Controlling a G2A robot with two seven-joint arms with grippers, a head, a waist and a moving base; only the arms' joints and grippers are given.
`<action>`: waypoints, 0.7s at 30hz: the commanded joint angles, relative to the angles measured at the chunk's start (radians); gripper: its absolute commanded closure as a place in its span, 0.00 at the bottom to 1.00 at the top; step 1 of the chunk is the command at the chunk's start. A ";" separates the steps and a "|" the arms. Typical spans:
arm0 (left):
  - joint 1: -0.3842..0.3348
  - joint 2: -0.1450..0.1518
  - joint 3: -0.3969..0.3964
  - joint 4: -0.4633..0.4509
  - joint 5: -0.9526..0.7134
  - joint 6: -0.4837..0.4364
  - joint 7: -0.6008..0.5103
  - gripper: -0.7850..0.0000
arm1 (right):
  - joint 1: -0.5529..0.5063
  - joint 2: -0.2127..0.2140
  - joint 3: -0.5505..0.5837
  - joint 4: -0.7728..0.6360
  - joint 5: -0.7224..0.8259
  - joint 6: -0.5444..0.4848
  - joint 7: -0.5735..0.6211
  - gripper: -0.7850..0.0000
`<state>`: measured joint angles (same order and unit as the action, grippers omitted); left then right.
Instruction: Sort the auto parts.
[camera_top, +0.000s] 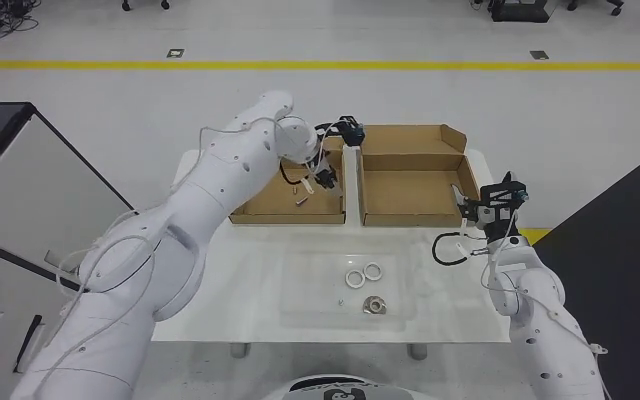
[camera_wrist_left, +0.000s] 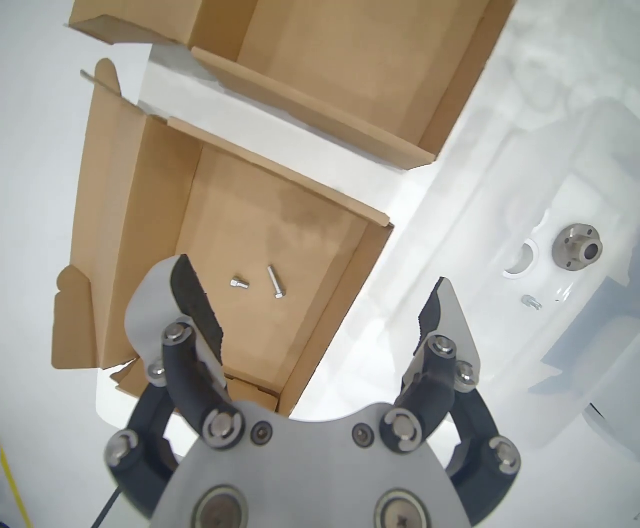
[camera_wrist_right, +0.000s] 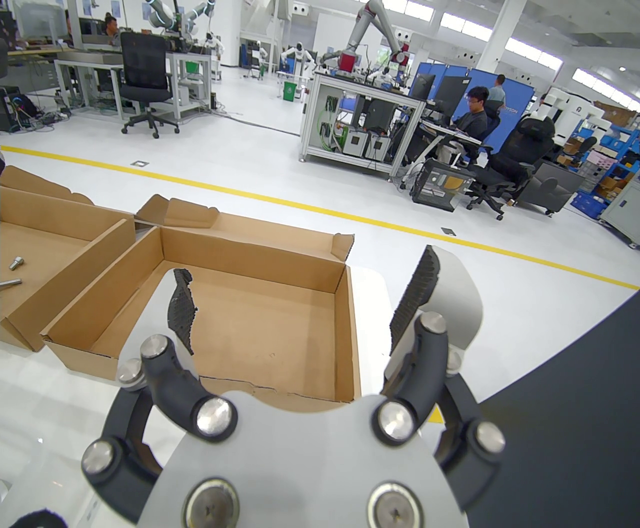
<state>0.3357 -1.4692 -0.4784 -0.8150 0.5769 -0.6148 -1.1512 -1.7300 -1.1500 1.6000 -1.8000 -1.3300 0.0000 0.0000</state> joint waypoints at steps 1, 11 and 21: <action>0.061 0.055 -0.054 -0.176 0.005 0.012 -0.051 0.00 | 0.000 0.000 0.000 0.000 0.000 0.000 0.000 0.00; 0.344 0.268 -0.215 -0.768 0.084 0.127 -0.181 0.00 | 0.000 0.000 0.000 0.000 0.000 0.000 0.000 0.00; 0.331 0.376 -0.067 -0.931 -0.075 0.204 -0.258 0.00 | 0.000 0.000 0.000 0.000 0.000 0.000 0.000 0.00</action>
<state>0.6730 -1.0997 -0.5642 -1.7409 0.5250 -0.4155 -1.4051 -1.7300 -1.1500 1.6000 -1.8000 -1.3300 0.0000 0.0000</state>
